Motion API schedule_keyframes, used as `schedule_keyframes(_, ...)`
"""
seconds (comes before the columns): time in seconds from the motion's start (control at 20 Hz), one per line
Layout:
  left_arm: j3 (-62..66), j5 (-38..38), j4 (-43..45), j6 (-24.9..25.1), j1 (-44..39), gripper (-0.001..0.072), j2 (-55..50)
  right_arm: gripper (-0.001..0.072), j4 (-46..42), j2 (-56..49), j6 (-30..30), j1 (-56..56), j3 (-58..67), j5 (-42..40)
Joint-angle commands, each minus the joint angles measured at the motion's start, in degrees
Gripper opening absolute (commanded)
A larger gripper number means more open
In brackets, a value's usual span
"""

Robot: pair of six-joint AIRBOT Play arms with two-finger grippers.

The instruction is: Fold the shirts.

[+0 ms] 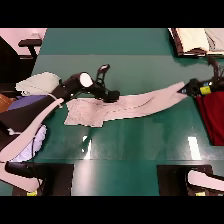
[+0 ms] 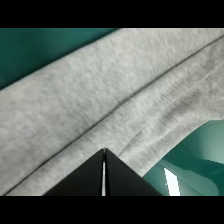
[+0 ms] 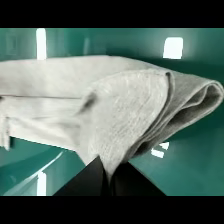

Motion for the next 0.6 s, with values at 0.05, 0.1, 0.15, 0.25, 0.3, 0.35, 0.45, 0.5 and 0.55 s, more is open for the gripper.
schedule_keyframes(0.05,4.9,0.4,-0.4,0.0,-3.7,0.0023,-5.9,0.0012,0.2,4.0,5.0,9.5,10.2,1.0)
schedule_keyframes(0.1,5.3,0.4,-0.5,0.0,-4.2,0.0023,-6.7,0.0013,0.2,3.9,5.7,11.7,12.0,1.0)
schedule_keyframes(0.15,5.4,0.9,-0.9,-0.1,-4.4,0.0023,-7.2,0.0012,0.2,3.9,5.9,14.1,13.6,0.7)
schedule_keyframes(0.25,5.4,1.9,-2.3,0.0,-4.4,0.0023,-7.7,0.0012,0.1,3.9,6.2,18.1,15.5,0.1)
schedule_keyframes(0.3,5.4,2.8,-2.3,-0.1,-4.4,0.0023,-7.7,0.0012,0.1,3.9,6.5,19.8,16.2,-0.1)
schedule_keyframes(0.35,5.4,3.3,-2.3,0.0,-4.4,0.0023,-7.7,0.0012,0.1,3.9,6.6,21.4,16.7,-0.4)
schedule_keyframes(0.45,5.4,3.4,-2.1,0.0,-4.4,0.0023,-7.7,0.0013,0.2,3.9,6.6,24.3,17.4,-1.8)
schedule_keyframes(0.5,5.4,3.3,-1.5,0.0,-4.4,0.0023,-7.7,0.0012,0.4,3.9,6.6,25.6,17.5,-2.9)
schedule_keyframes(0.55,5.4,2.9,-0.6,0.0,-4.1,0.0023,-7.6,0.0013,2.2,3.8,6.5,26.7,17.4,-3.8)
